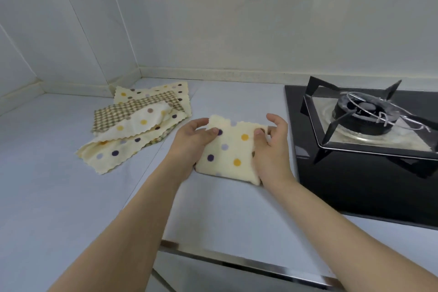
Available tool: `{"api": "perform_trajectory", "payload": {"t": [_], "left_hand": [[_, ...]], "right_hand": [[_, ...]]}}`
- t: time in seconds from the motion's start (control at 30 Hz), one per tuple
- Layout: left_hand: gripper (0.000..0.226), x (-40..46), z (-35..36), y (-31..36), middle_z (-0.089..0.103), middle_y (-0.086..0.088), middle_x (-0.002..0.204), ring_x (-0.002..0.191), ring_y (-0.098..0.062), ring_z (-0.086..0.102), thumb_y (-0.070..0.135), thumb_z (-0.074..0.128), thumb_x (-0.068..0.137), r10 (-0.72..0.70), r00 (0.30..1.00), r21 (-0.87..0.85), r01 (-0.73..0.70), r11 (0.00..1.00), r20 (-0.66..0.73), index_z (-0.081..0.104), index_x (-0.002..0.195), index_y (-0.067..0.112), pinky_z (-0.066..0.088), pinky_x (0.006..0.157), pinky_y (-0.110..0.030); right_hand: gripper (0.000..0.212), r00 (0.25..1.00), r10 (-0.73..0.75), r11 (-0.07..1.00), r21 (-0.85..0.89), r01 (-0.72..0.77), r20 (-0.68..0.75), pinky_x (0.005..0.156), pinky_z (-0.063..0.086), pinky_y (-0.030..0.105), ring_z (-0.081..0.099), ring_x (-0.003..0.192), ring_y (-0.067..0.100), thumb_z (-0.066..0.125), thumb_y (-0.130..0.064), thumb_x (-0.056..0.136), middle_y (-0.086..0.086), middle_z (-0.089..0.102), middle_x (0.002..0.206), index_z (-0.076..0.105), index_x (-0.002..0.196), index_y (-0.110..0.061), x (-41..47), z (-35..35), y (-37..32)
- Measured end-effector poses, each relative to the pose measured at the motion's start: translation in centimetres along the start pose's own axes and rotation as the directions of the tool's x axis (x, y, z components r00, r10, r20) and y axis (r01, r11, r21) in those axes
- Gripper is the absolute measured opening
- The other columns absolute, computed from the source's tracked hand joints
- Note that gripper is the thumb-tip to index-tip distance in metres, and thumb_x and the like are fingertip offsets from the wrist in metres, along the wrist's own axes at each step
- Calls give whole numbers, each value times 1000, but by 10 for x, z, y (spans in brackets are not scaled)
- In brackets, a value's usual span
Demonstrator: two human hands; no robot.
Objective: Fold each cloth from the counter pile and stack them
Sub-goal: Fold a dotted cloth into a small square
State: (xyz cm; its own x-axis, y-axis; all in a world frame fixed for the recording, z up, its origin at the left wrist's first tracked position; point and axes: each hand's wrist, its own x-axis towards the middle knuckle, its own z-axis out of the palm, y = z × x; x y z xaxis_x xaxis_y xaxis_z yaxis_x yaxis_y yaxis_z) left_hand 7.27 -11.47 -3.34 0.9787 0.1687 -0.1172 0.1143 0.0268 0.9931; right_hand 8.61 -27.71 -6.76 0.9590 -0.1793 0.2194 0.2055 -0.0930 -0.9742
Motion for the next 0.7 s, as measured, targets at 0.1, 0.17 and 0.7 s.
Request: {"api": "perform_trajectory", "payload": {"t": [0.1, 0.17, 0.7], "left_hand": [[42, -7, 17, 45, 73, -3, 109, 97, -25, 70, 29, 73, 74, -56, 998, 11, 56, 998, 36, 66, 115, 19, 56, 87, -49], [30, -17, 31, 88, 75, -3, 101, 94, -26, 71, 26, 71, 79, -81, 996, -6, 82, 997, 48, 69, 108, 18, 57, 85, -49], [14, -63, 303, 255, 73, -4, 97, 81, -28, 69, 14, 66, 85, -209, 957, 51, 202, 978, 200, 69, 97, 21, 59, 69, -46]], "right_hand": [[35, 983, 166, 986, 44, -163, -83, 86, 51, 42, 58, 88, 19, 49, -18, 97, -5, 53, 103, 39, 128, -30, 9, -13, -34], [38, 954, 261, 964, 100, -248, -147, 74, 52, 35, 60, 81, 12, 52, -20, 97, -3, 57, 107, 39, 133, -25, 19, -30, -76], [32, 705, 708, 617, 516, -594, -34, 61, 57, 37, 70, 90, 28, 58, -26, 94, 9, 71, 107, 59, 122, -9, 72, -315, -249]]}}
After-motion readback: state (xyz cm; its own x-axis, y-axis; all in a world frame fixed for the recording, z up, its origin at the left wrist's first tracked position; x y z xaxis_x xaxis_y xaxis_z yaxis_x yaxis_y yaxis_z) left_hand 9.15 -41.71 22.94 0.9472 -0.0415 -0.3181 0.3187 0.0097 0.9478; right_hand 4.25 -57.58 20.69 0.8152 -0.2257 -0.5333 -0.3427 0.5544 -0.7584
